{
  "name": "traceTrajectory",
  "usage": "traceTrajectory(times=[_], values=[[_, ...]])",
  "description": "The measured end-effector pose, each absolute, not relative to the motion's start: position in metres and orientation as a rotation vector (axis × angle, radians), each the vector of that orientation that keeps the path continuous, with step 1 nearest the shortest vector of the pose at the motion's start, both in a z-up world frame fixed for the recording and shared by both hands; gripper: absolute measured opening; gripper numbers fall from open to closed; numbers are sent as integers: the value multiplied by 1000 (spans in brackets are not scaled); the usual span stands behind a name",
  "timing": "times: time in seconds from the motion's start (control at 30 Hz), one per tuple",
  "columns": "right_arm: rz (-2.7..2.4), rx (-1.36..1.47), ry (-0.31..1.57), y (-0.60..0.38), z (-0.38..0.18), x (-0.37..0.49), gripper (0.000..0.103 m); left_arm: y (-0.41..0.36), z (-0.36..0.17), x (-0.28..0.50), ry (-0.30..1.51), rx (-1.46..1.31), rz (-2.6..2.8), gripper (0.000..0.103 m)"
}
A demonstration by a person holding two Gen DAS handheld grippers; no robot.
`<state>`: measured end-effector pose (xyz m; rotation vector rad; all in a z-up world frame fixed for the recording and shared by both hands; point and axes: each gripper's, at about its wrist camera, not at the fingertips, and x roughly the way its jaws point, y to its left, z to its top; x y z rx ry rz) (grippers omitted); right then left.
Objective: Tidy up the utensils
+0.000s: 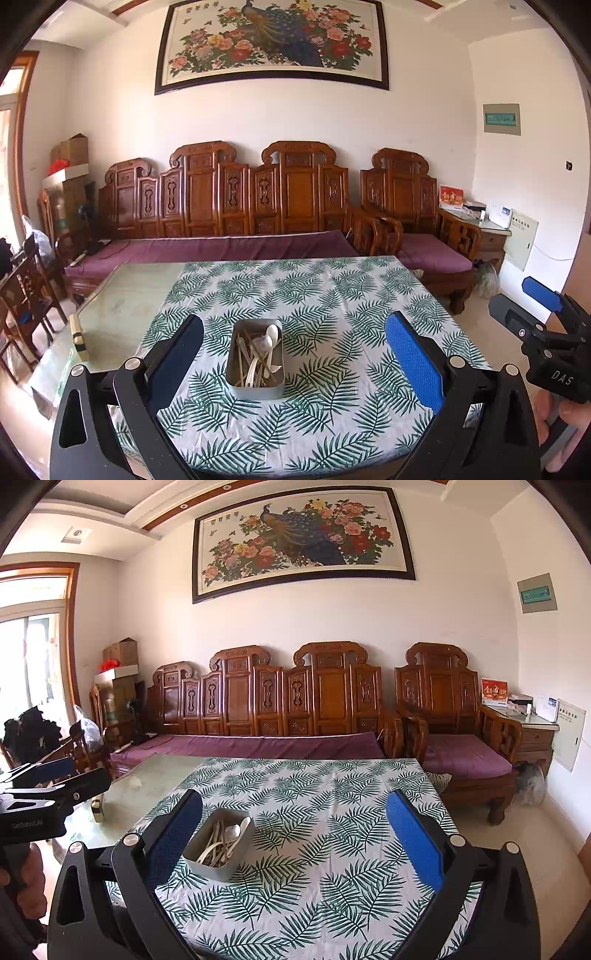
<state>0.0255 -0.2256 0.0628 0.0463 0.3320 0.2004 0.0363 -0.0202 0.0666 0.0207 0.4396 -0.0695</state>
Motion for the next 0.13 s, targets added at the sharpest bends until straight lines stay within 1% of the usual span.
traceTrajectory(times=[0.13], values=[[200,47,330,-225,64,25,100,-21,68,36,439,21,-71,95]])
